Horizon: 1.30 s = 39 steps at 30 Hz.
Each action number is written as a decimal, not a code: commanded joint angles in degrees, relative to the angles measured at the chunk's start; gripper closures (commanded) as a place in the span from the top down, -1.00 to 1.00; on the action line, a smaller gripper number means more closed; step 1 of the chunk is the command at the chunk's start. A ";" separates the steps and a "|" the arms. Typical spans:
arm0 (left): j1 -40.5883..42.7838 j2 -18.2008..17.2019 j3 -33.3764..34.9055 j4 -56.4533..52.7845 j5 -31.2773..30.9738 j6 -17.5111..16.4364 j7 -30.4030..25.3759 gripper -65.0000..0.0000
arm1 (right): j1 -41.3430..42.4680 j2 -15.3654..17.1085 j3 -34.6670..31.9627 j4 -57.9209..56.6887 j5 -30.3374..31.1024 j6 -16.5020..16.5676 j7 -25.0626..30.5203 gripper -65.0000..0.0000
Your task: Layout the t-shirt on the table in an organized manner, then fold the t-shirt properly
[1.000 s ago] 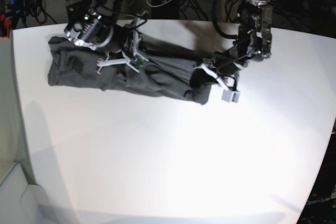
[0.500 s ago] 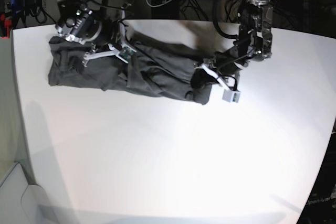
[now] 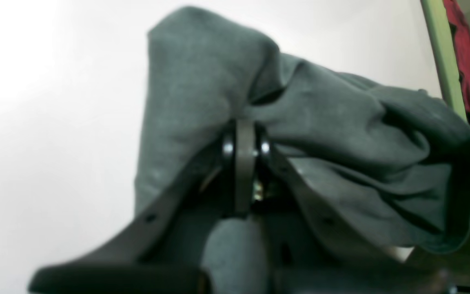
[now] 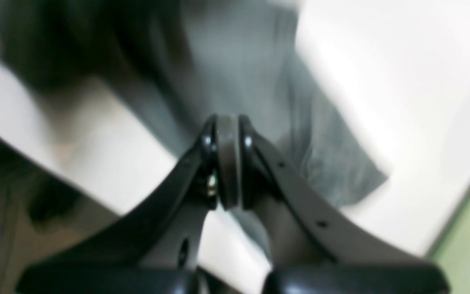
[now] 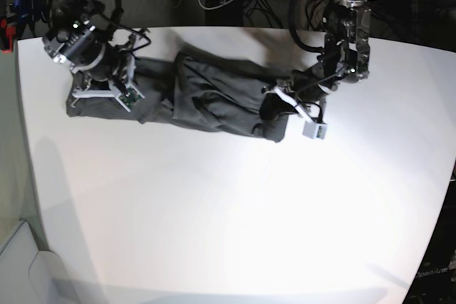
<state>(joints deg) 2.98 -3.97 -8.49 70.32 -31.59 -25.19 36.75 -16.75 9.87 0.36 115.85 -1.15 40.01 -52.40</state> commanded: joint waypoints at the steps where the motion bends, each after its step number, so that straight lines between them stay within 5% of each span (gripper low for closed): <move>1: 1.10 -1.18 -0.34 -1.36 8.08 5.63 4.96 -0.99 | 1.41 -1.38 -0.23 1.11 1.02 -0.01 0.84 -1.00; 6: 1.10 -1.18 -0.34 -1.36 8.08 5.63 4.96 -0.99 | 6.25 -8.86 -1.72 0.94 1.02 -0.01 0.84 -1.00; 14: 1.19 -1.18 -0.34 -1.36 8.08 5.72 4.96 -0.99 | 10.82 -14.40 -15.00 -0.29 0.75 -0.01 0.40 -1.00; 26: 1.19 -1.18 -0.34 -1.27 7.99 5.81 4.96 -0.99 | 17.50 -14.31 -19.04 -14.18 0.75 -0.01 0.84 -1.00; 32: 1.10 -1.18 -0.34 -1.27 7.99 5.89 4.96 -0.99 | 20.40 -14.22 -13.86 -21.57 0.66 -0.01 3.83 -1.00; 39: 1.02 -1.09 -0.34 -1.27 7.99 5.89 4.96 -0.99 | 20.31 -9.82 -12.36 -26.23 0.66 -0.01 9.54 -1.00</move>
<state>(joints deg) 2.98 -4.10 -8.54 70.32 -31.62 -24.97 36.53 2.66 0.32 -12.01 88.58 -1.23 39.83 -44.07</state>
